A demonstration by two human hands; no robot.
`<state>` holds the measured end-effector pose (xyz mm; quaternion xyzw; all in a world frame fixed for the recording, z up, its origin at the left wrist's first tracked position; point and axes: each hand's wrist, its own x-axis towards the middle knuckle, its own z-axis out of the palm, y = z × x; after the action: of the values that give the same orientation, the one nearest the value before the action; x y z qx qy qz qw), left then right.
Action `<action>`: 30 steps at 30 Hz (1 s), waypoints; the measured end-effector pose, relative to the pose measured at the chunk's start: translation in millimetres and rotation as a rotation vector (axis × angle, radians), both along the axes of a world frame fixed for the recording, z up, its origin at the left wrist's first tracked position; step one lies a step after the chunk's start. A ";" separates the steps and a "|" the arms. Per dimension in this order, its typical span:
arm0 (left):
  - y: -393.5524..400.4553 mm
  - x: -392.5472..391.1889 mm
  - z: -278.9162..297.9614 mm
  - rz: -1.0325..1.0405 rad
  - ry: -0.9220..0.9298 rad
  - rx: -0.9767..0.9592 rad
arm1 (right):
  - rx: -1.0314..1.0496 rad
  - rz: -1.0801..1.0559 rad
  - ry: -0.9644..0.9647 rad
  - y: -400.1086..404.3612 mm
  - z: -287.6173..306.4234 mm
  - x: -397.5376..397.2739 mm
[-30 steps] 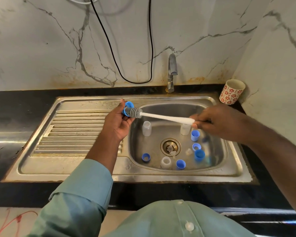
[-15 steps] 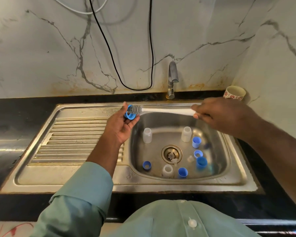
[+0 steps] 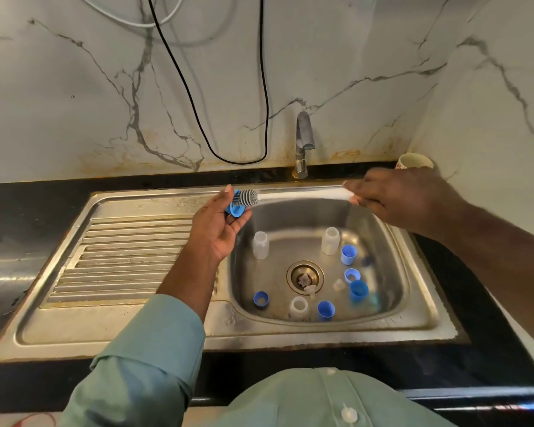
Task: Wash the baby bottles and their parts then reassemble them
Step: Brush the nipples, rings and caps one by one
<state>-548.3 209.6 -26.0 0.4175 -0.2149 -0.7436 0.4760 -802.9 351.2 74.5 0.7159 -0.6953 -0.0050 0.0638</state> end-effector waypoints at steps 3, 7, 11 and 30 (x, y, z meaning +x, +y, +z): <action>-6.9 0.9 6.4 0.032 -0.003 -0.044 | 0.185 -0.015 -0.137 5.5 -8.0 13.7; -4.7 -3.6 1.1 0.037 0.014 -0.050 | 0.200 -0.022 -0.495 12.0 -15.6 7.0; -6.4 -6.7 2.2 0.017 0.000 -0.061 | 0.119 -0.218 -0.721 14.7 -38.0 4.3; -2.8 -3.7 -8.4 0.006 0.020 -0.027 | 0.361 -0.218 -0.727 34.1 -59.9 26.2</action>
<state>-552.1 206.8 -34.4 0.4043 -0.2188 -0.7433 0.4860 -776.7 385.4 14.5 0.5929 -0.7322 0.1195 -0.3131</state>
